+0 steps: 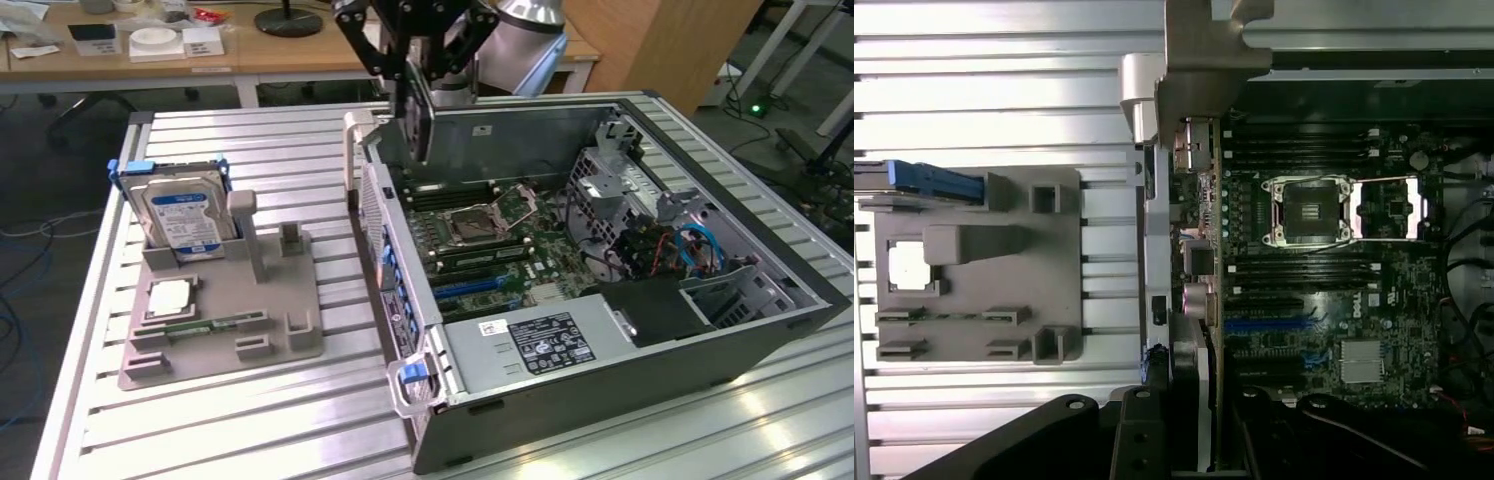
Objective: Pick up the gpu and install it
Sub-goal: 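Pick up the gpu and move the gpu toward the slot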
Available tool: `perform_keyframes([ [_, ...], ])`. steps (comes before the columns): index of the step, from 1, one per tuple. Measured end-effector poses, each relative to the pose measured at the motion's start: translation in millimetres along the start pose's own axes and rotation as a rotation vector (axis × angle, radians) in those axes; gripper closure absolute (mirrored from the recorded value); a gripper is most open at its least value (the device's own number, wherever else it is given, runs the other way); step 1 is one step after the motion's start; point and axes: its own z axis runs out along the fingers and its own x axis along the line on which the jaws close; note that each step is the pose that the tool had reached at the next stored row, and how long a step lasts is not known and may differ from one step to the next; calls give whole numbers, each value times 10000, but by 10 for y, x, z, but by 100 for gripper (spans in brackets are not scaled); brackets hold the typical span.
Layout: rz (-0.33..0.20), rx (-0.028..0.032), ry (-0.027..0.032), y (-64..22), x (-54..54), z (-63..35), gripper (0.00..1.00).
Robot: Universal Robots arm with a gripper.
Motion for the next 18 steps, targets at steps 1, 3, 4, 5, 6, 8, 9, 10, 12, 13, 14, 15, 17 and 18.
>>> perform_keyframes([
  [1, -1, 0, 0, 1, -30, 3, 72],
  [3, -3, 0, -1, 3, -87, 10, 72],
  [4, -1, -1, -2, 5, -113, 13, 72],
  [5, -1, -1, -3, 6, -137, 15, 72],
  [6, -1, -1, -3, 7, -160, 17, 72],
  [8, -3, -1, -4, 9, -215, 23, 72],
  [9, -4, -1, -4, 10, -252, 26, 72],
  [10, -4, 1, -3, 12, -287, 29, 72],
  [12, -4, -1, -4, 14, -335, 34, 72],
  [13, -3, 0, -5, 15, -357, 37, 72],
  [14, -4, -1, -6, 16, -380, 39, 72],
  [15, -5, -1, -6, 17, -404, 42, 72],
  [17, -5, -1, -6, 18, -446, 46, 72],
  [18, -5, 0, -7, 19, -460, 47, 72],
])
